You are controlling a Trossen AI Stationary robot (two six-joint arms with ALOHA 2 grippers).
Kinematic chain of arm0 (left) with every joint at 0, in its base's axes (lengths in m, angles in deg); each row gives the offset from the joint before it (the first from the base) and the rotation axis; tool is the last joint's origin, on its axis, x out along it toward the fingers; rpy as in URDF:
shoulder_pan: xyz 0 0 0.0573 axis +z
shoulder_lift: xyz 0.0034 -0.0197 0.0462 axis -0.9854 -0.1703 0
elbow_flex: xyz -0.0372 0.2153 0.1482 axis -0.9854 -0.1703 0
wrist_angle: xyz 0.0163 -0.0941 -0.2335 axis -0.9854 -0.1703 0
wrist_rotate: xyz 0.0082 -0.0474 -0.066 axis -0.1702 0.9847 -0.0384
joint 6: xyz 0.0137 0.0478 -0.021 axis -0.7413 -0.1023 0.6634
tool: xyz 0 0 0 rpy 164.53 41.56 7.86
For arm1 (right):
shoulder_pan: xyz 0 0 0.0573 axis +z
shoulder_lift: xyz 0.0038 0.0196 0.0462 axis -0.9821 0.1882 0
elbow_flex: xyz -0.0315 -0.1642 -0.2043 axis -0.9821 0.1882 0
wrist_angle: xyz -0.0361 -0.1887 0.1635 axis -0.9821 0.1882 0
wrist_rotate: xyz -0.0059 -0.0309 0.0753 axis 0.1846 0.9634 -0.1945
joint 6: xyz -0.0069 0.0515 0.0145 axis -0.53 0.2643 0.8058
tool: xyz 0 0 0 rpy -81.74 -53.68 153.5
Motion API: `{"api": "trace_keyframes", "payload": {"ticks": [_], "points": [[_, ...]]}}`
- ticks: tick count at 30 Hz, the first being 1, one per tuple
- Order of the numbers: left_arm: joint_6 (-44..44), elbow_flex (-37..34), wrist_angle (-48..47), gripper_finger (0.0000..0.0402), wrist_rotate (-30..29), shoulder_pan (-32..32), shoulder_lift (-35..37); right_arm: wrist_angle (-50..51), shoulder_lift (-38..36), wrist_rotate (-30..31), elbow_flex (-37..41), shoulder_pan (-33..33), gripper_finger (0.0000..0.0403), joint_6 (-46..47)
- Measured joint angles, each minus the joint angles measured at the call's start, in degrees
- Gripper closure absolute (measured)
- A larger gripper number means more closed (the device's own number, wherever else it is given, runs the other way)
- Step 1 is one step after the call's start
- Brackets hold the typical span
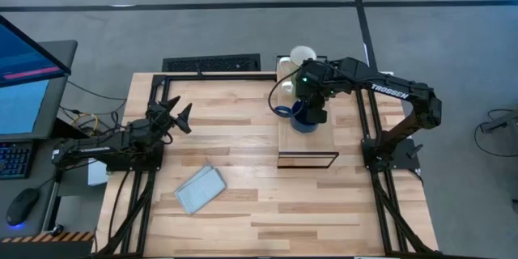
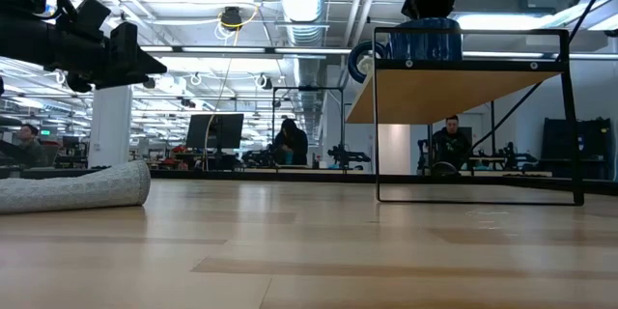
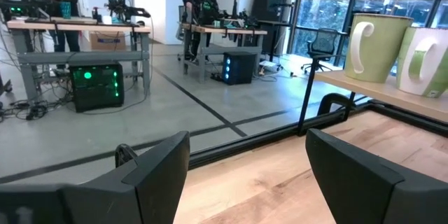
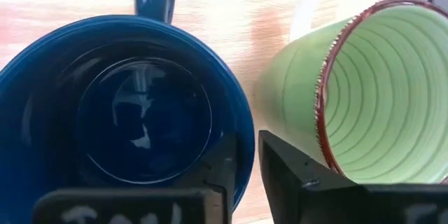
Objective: Stack small to large cups/mugs on shelf
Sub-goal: Put the blue mug on the shelf
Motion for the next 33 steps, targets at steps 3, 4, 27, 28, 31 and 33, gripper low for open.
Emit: {"api": "trace_keyframes", "payload": {"ticks": [3, 4, 27, 28, 31, 33], "points": [[0.02, 0.0, 0.0, 0.0124, 0.0, 0.0, 0.0, -0.06, 0.0, -0.05, 0.0, -0.01, 0.0338, -0.68], [0.02, 0.0, 0.0, 0.0124, 0.0, 0.0, 0.0, -0.14, 0.0, -0.05, 0.0, -0.01, 0.0344, -0.68], [0.04, 0.02, 0.0, 0.0124, 0.0, 0.0, 0.0, -1.09, 0.0, -0.25, -0.04, -0.01, 0.0354, -3.22], [0.04, 0.02, 0.0, 0.0124, 0.0, 0.0, 0.0, -1.09, 0.0, -0.25, -0.04, -0.01, 0.0353, -3.04], [0.04, 0.02, 0.0, 0.0124, 0.0, 0.0, 0.0, -1.07, 0.0, -0.25, -0.04, -0.01, 0.0349, -2.28], [0.04, 0.02, 0.0, 0.0124, 0.0, 0.0, 0.0, -0.92, 0.0, -0.24, -0.04, 0.09, 0.0346, -2.23]]}}
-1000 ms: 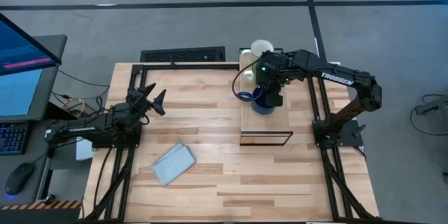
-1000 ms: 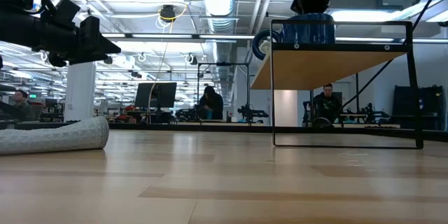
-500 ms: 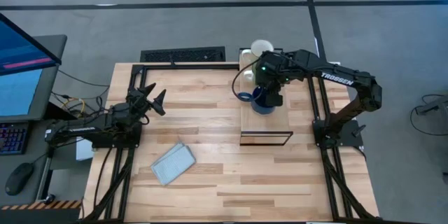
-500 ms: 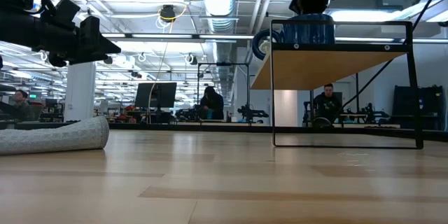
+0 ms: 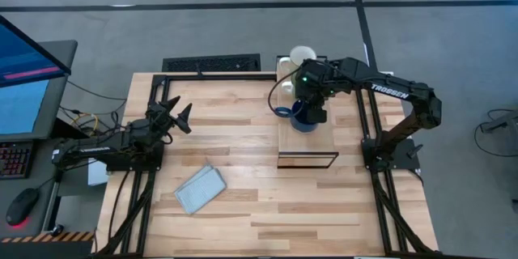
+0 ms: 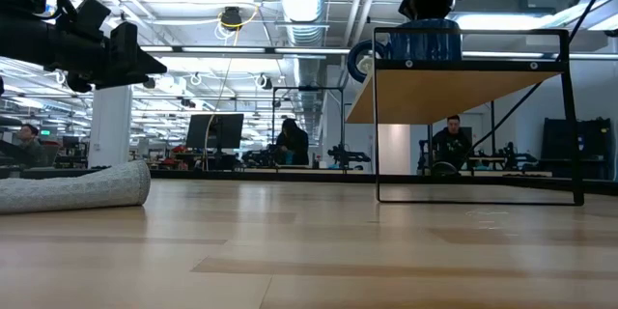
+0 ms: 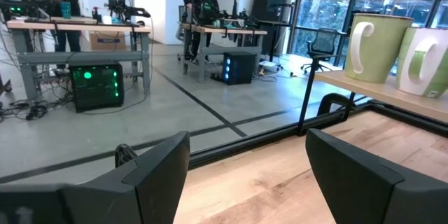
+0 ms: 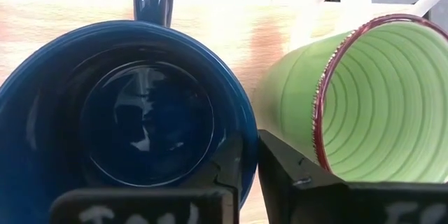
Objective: Stack small to large cups/mugs on shelf
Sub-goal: Put the blue mug on the shelf, then return to Home Position
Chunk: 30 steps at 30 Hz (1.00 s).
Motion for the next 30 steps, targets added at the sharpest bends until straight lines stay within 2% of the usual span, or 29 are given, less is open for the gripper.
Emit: {"api": "trace_keyframes", "payload": {"ticks": [17, 21, 26, 30], "points": [[0.0, 0.0, 0.0, 0.0124, 0.0, -0.02, 0.0, 0.27, 0.0, 0.41, 0.02, 1.04, 0.0333, 1.57], [0.0, 0.0, 0.0, 0.0124, 0.0, 0.0, 0.0, 0.27, 0.0, 0.45, 0.02, 1.07, 0.0303, 1.55], [0.0, 0.0, 0.0, 0.0124, 0.0, -0.01, 0.02, 0.45, 0.0, 4.02, 0.02, 2.17, 0.0245, 1.55], [0.0, 0.0, 0.0, 0.0124, 0.0, 0.0, 0.02, 1.97, 0.0, 4.36, -1.74, 3.51, 0.0205, 1.58]]}}
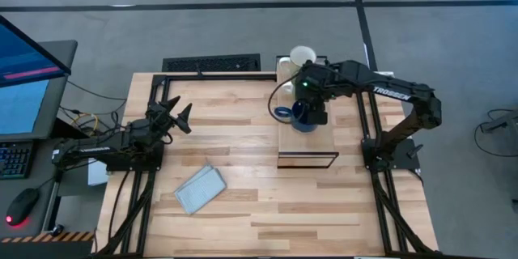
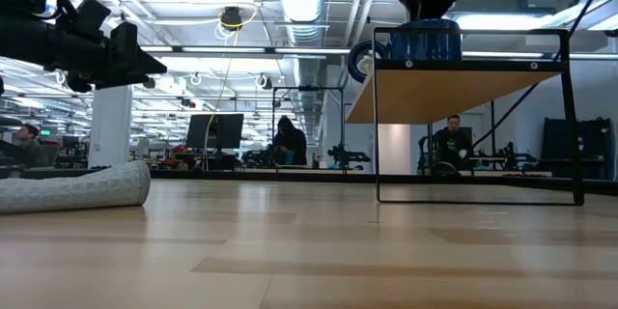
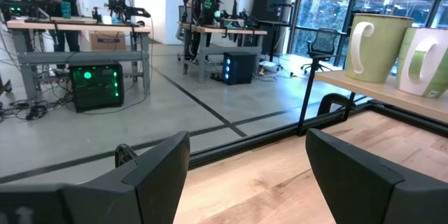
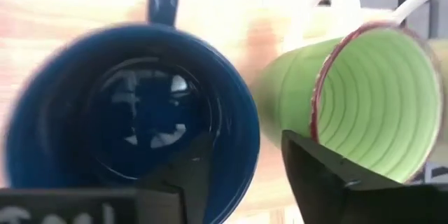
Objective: Stack small to large cups/mugs on shelf
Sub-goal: Return to Home Position
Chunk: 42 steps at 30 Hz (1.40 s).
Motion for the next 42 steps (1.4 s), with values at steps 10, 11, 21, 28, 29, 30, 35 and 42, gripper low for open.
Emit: {"api": "trace_keyframes", "payload": {"ticks": [10, 11, 21, 28, 29, 30, 35, 42], "points": [[0.0, 0.0, 0.0, 0.0124, 0.0, 0.0, -0.02, 6.96, -0.01, 0.18, -12.31, 3.62, 0.0168, 3.94], [0.0, 0.0, 0.0, 0.0124, 0.0, -0.01, 0.0, 7.55, -0.12, 0.18, -13.87, 3.82, 0.0168, 4.93], [0.0, 0.0, 0.0, 0.0124, 0.07, -0.02, 0.0, 3.3, -12.77, 0.21, -16.58, 3.78, 0.0168, 4.5], [0.0, 0.0, 0.02, 0.0124, 0.11, -0.02, 0.0, -11.55, -27.72, 2.99, -4.52, 3.78, 0.0168, 2.57], [0.0, 0.0, 0.02, 0.0124, 0.11, -0.02, 0.0, -13.67, -29.76, 4.61, -1.81, 3.78, 0.0168, 2.54], [0.0, 0.0, 0.02, 0.0124, 0.11, -0.02, 0.0, -15.94, -31.83, 6.38, 1.11, 3.78, 0.0168, 2.48], [-0.96, 0.0, 0.02, 0.0124, 0.15, -0.02, 0.0, -29.6, -41.72, 9.8, 17.95, 3.68, 0.0168, -1.47], [-5.3, 0.04, 0.34, 0.0124, 8.0, -0.02, 0.0, -45.76, -54.27, 9.24, 38.6, 0.59, 0.0168, -3.46]]}}
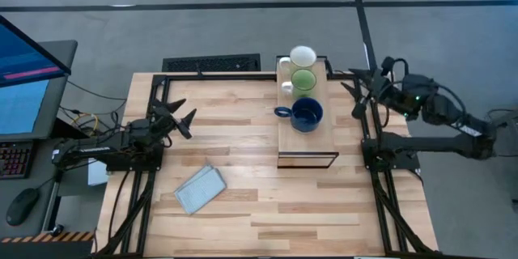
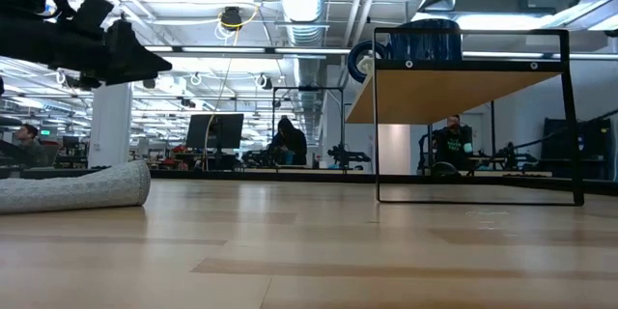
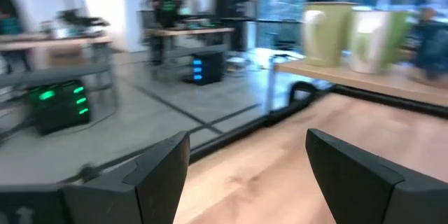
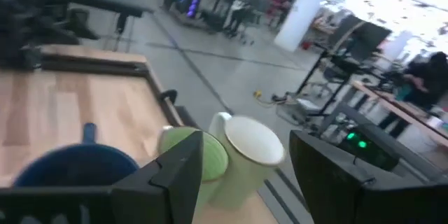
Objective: Stack small to large cups/mugs on shelf
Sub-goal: Return to Home Position
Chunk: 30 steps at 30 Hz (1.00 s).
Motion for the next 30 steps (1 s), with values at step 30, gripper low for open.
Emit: {"api": "trace_keyframes", "payload": {"ticks": [30], "points": [[-7.01, -0.09, 0.03, 0.0124, -16.46, 0.02, 0.02, -18.72, -31.35, -3.14, 35.47, -30.91, 0.0168, 10.43]]}}
